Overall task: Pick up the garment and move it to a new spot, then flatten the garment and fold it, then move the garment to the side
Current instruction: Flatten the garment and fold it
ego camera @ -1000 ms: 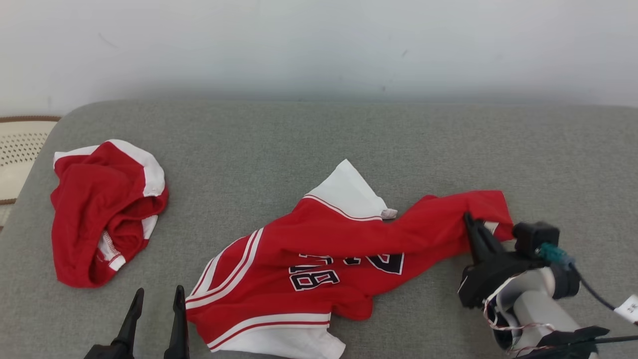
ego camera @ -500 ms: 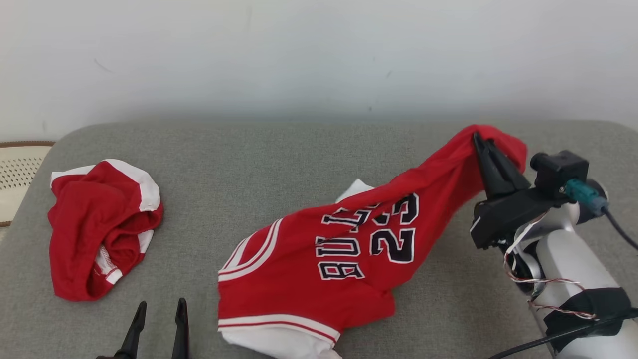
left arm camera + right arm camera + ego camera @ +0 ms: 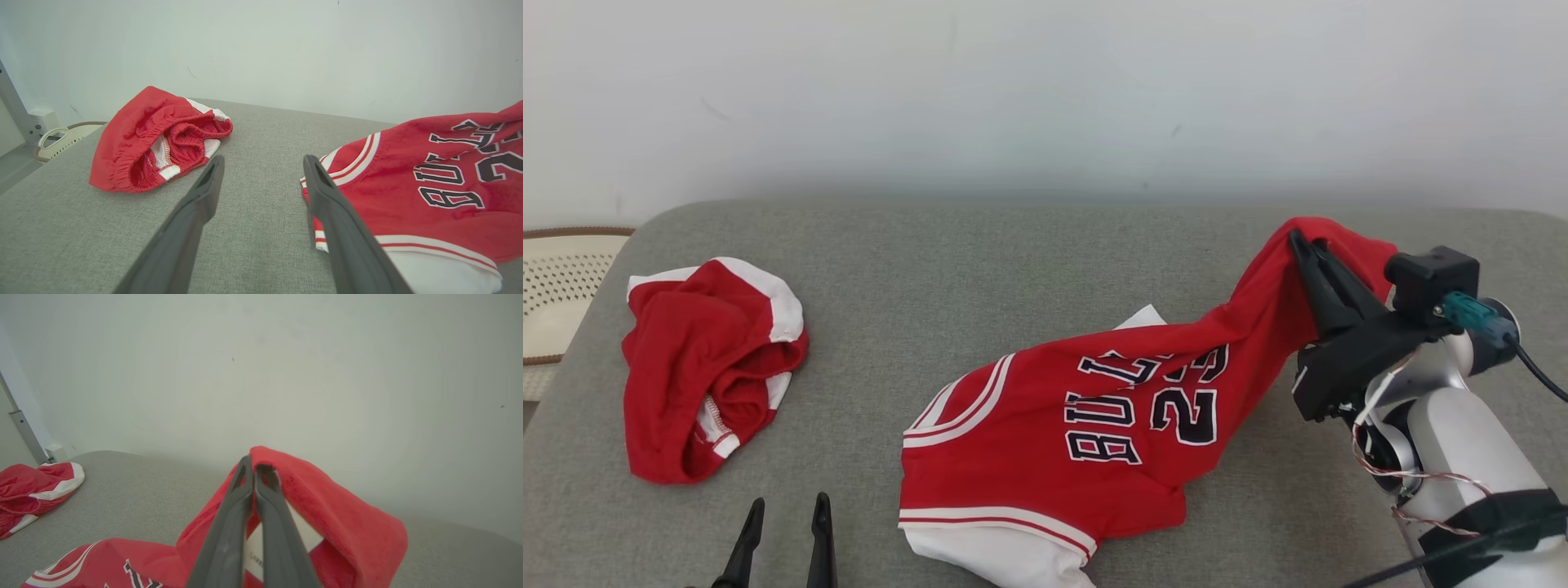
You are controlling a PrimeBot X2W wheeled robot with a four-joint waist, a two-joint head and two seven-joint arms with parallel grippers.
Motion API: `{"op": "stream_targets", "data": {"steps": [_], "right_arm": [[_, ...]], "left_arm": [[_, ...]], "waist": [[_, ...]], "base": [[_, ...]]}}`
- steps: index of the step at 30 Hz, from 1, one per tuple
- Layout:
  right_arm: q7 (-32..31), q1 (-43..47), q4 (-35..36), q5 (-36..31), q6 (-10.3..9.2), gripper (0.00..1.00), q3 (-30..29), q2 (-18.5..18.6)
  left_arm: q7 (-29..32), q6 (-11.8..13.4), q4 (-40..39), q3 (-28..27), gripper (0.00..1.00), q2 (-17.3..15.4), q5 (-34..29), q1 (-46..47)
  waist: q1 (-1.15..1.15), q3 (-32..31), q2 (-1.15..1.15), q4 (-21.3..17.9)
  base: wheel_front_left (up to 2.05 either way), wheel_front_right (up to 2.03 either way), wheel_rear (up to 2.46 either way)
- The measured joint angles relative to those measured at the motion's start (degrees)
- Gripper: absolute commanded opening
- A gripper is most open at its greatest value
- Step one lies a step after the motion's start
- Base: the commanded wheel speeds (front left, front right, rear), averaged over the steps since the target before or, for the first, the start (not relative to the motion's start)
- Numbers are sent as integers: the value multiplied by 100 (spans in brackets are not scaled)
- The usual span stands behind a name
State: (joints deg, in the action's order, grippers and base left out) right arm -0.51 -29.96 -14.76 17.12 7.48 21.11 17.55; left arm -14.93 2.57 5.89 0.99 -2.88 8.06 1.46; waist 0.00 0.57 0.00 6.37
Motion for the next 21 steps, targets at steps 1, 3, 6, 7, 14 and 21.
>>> {"op": "stream_targets", "data": {"steps": [1, 3, 6, 7, 14, 21], "right_arm": [[-1, -32, -44, -1, 0, 0, 20, -4], [-8, -155, -169, -2, 0, 0, 78, -26], [-20, -404, -426, 1, 0, 0, 223, -100], [-23, -481, -541, 1, 0, 0, 283, -132], [158, -974, -1267, 152, 0, 0, 798, -537], [600, -1360, -2349, 220, 0, 45, 1262, -867]], "left_arm": [[0, -1, 0, 5, 100, 0, 0, 1], [0, -2, 0, 12, 100, 0, 0, 4], [0, -1, 1, 34, 100, 0, 5, 15], [0, -1, 3, 55, 100, 0, 9, 26], [0, -1, 32, 172, 100, -1, 60, 116], [0, 0, 75, 279, 100, 1, 99, 207]], "waist": [[0, 8, 0, 19], [0, 23, 0, 56], [0, 46, 0, 110], [0, 53, 0, 130], [0, 140, 0, 295], [0, 284, 0, 386]], "base": [[0, 0, 0], [0, 0, 0], [0, 0, 0], [0, 0, 0], [0, 0, 0], [0, 0, 0]]}}
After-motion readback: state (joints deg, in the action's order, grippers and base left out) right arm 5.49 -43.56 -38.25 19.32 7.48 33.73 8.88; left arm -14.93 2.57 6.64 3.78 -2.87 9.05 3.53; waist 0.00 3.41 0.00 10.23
